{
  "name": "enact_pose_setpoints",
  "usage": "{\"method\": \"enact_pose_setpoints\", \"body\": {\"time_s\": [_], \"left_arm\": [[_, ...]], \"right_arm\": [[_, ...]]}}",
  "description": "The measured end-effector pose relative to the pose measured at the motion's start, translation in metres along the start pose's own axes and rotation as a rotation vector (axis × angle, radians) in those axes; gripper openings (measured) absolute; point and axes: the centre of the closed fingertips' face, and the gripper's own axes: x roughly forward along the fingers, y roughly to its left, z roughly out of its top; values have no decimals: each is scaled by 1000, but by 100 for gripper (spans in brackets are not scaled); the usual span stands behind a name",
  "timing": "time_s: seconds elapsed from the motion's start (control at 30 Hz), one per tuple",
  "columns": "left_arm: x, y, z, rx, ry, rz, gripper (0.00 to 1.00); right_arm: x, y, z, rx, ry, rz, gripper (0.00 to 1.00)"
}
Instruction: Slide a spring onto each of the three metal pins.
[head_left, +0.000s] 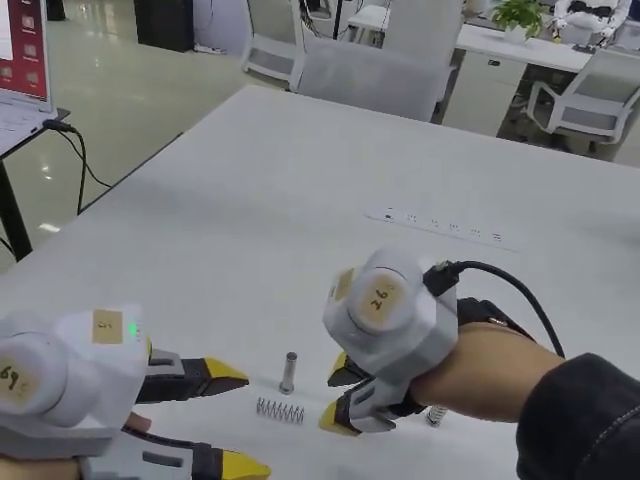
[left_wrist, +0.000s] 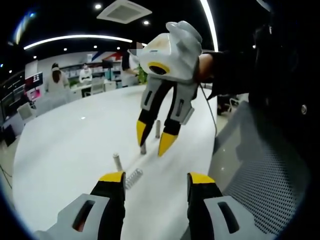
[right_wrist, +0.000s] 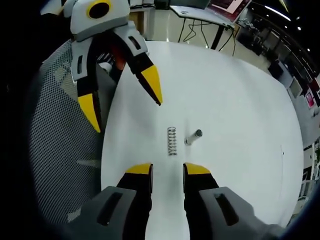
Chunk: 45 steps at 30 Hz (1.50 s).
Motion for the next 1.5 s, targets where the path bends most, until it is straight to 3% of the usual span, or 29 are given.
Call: {"method": "enact_pose_setpoints", "body": {"time_s": [0.5,0.93,1.5], "left_arm": [[0,2,-2,-4,5,11,43],[0,4,-4,-7,15,17,43],[-1,6,-5,-10,21,25,41]], "right_arm": [[15,-4,-4,-8,20,19,20],[34,-5,3,-26,16,51,15],[58,-6,0,-34,53,74,13]]}}
